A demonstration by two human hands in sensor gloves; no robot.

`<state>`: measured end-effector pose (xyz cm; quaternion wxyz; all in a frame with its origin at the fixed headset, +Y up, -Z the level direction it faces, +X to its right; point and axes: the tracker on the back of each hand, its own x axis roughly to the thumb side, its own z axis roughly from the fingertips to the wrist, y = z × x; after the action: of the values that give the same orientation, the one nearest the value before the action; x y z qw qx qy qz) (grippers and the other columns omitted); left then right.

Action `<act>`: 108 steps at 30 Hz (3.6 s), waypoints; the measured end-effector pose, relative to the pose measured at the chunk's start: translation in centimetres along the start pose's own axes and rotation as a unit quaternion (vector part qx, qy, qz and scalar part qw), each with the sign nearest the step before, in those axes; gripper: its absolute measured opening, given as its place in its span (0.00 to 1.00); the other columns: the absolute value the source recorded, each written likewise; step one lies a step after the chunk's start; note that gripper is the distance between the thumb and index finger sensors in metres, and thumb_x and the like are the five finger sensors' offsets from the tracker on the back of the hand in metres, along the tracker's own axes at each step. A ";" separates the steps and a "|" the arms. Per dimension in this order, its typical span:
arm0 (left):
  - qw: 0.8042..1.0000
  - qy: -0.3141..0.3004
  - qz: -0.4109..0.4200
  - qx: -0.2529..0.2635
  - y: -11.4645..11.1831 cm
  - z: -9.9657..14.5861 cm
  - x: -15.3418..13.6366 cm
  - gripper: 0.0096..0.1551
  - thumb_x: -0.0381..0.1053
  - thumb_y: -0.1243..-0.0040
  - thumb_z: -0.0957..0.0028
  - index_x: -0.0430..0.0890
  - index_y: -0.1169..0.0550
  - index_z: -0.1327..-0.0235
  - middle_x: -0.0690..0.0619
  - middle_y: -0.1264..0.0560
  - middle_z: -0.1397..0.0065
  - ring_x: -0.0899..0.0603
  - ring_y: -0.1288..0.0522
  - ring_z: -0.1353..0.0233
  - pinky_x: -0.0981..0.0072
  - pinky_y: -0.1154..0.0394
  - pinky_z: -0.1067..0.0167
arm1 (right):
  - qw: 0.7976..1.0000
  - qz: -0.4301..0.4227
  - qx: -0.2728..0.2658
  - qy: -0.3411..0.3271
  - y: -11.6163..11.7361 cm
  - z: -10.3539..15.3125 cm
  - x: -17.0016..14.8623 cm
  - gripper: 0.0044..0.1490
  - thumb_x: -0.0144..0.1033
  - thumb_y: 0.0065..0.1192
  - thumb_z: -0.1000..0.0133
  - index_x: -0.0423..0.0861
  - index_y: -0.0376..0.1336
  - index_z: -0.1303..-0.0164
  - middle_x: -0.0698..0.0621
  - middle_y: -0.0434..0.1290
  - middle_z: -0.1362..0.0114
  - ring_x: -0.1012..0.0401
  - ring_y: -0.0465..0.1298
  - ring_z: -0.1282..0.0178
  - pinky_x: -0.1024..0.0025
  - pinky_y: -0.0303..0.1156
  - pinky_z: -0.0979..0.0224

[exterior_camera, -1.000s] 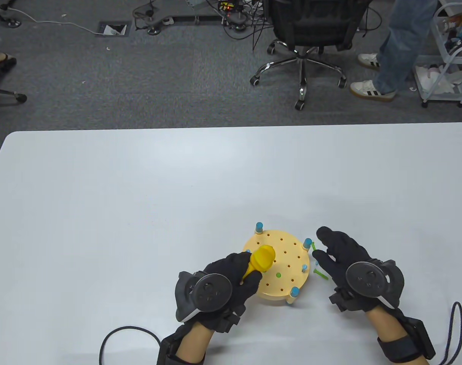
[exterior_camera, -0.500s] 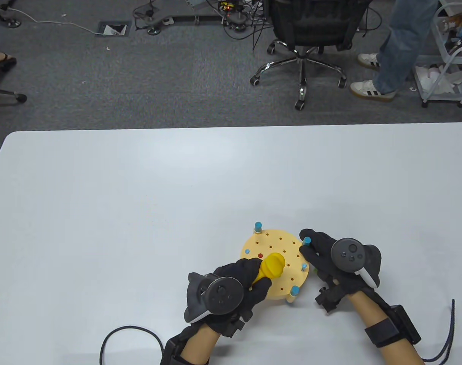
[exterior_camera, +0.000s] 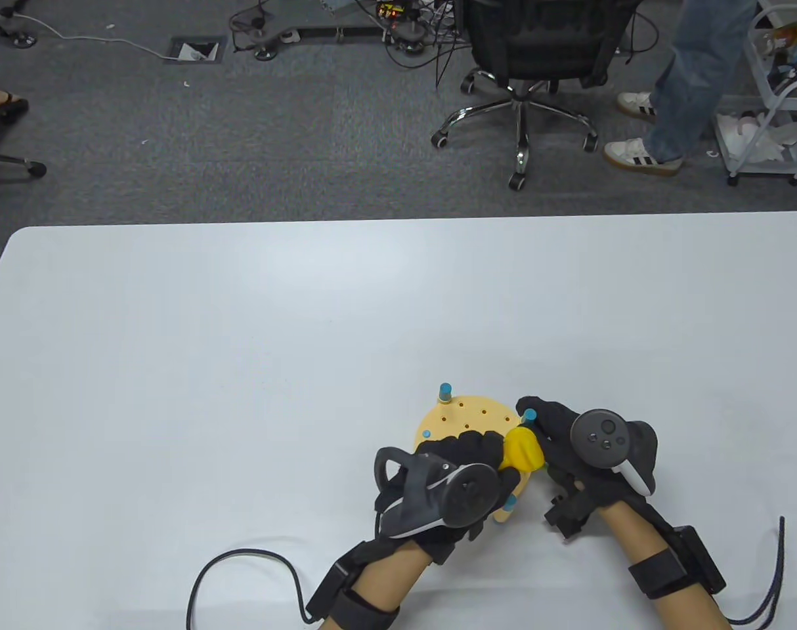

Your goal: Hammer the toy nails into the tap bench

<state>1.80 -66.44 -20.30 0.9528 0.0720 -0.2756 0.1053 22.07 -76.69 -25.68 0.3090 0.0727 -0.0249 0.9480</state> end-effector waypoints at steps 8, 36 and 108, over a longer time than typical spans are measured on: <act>0.998 0.000 -0.053 0.020 -0.6 -1.1 1.7 0.37 0.63 0.41 0.61 0.40 0.15 0.50 0.38 0.12 0.60 0.39 0.13 0.69 0.56 0.22 0.75 | 1.000 0.004 0.000 0.001 0.0 0.0 0.0 0.37 0.53 0.52 0.50 0.51 0.61 0.31 0.46 0.74 0.33 0.55 0.80 0.44 0.59 0.76 0.41; 0.956 0.012 -0.119 -0.269 -1.8 -3.0 1.5 0.35 0.67 0.57 0.62 0.49 0.26 0.49 0.47 0.17 0.56 0.45 0.15 0.65 0.64 0.21 0.71 | 1.000 0.018 -0.004 0.001 0.0 -0.1 0.1 0.37 0.53 0.51 0.51 0.50 0.62 0.32 0.46 0.74 0.34 0.55 0.80 0.45 0.60 0.76 0.42; 0.967 0.162 0.190 0.051 1.4 7.8 -12.5 0.36 0.67 0.50 0.60 0.45 0.20 0.49 0.42 0.14 0.59 0.41 0.15 0.68 0.61 0.22 0.73 | 0.973 0.170 -0.005 -0.156 -2.6 2.6 9.7 0.26 0.45 0.63 0.52 0.48 0.69 0.46 0.51 0.79 0.52 0.67 0.82 0.69 0.71 0.82 0.58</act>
<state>-12.84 -68.60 -20.38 0.9425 0.0485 -0.1203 0.3081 16.17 -69.22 -21.62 0.1358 0.2125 -0.0892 0.9636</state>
